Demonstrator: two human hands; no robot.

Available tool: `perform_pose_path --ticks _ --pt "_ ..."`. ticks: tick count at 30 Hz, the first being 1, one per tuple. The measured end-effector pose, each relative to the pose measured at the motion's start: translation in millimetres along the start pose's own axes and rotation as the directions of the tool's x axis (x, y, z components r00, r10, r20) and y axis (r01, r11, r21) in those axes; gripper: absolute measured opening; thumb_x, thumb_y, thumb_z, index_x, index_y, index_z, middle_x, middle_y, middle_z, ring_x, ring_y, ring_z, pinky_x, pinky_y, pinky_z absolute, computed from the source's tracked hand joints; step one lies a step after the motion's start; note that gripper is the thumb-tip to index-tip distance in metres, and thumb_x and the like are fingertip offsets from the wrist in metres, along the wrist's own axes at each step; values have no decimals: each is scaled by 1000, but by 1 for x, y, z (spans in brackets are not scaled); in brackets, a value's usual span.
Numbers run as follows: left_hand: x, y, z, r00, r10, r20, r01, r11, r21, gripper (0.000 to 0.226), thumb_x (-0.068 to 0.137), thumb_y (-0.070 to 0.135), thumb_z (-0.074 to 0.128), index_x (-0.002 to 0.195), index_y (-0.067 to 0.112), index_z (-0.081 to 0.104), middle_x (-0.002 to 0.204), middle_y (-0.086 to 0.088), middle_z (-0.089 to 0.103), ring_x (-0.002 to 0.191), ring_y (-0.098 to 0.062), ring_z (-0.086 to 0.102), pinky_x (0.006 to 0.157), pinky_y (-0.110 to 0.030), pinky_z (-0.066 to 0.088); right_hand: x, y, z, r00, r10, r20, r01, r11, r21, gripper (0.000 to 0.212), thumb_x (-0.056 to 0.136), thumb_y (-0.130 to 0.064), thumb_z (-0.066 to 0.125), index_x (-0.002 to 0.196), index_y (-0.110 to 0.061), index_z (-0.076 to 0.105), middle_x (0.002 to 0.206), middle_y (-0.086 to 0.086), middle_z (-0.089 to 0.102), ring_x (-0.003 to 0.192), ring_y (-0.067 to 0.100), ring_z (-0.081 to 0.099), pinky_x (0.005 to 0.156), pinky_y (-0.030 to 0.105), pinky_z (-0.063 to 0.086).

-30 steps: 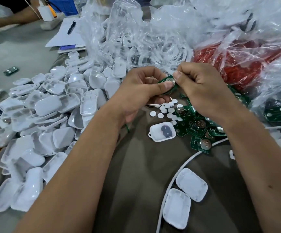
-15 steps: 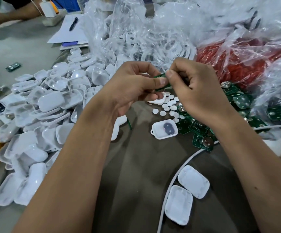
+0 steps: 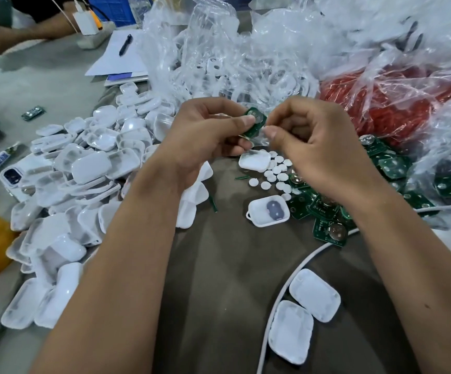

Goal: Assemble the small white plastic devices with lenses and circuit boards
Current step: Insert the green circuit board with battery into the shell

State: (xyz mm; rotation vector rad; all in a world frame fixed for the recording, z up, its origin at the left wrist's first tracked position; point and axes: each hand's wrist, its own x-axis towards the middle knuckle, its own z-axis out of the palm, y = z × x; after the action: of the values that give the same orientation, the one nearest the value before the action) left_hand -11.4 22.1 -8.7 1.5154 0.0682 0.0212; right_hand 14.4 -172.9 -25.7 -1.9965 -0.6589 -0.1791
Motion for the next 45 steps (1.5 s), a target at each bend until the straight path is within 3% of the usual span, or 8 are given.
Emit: perform_pose_path --ticks 9,12,17,21,26,35,39,45 --pt "0 -8 15 996 -22 84 20 1000 24 13 87 -3 76 88 3 65 76 -17 70 62 -20 66 58 -24 55 2 2 -6 985 168 39 -173 945 279 6 96 -14 75 92 -10 71 74 7 73 58 15 66 44 25 51" --pt "-1 -2 13 998 -8 55 -5 969 248 13 86 3 80 85 3 66 76 -18 72 62 -21 69 58 -28 56 4 2 -9 952 305 16 -285 869 405 10 97 -10 72 89 -11 66 76 11 74 60 19 70 44 24 47" --pt "-13 17 11 966 -178 186 -59 552 832 40 68 51 91 84 21 70 74 4 73 68 -11 71 67 -32 56 5 5 -13 873 480 82 -441 707 553 11 103 -6 61 94 -10 56 98 20 75 82 34 79 47 24 51" --pt "-27 22 34 901 -349 258 -134 340 931 56 53 59 94 91 29 66 84 12 69 77 -8 67 74 -36 60 6 12 -13 865 498 65 -469 753 462 7 99 -8 69 104 -10 64 90 18 76 75 27 74 53 28 49" --pt "-28 17 42 896 -349 274 -194 247 949 55 55 48 97 92 27 62 90 8 65 82 -15 64 76 -40 60 6 13 -11 876 481 45 -449 776 442 19 93 4 71 107 -10 69 65 4 72 54 12 63 48 25 45" --pt "-20 12 21 934 -177 309 -210 427 880 38 66 34 93 91 26 66 84 4 67 71 -12 64 64 -33 57 4 6 -14 872 489 30 -453 782 427 24 94 4 70 107 -15 74 74 2 76 56 5 64 46 21 47" --pt "-12 2 11 982 -22 185 -136 593 793 32 67 22 94 90 20 71 73 6 64 56 -1 57 55 -21 54 4 3 -18 872 487 -49 -421 797 433 21 93 1 73 111 -10 74 70 -1 73 62 10 67 47 20 46" --pt "-1 -22 16 981 193 -11 -139 741 657 29 70 23 93 94 24 77 85 5 74 73 -16 71 64 -27 56 3 1 -21 879 461 -121 -362 811 460 16 91 2 75 101 -11 77 78 9 75 68 15 69 56 20 52"
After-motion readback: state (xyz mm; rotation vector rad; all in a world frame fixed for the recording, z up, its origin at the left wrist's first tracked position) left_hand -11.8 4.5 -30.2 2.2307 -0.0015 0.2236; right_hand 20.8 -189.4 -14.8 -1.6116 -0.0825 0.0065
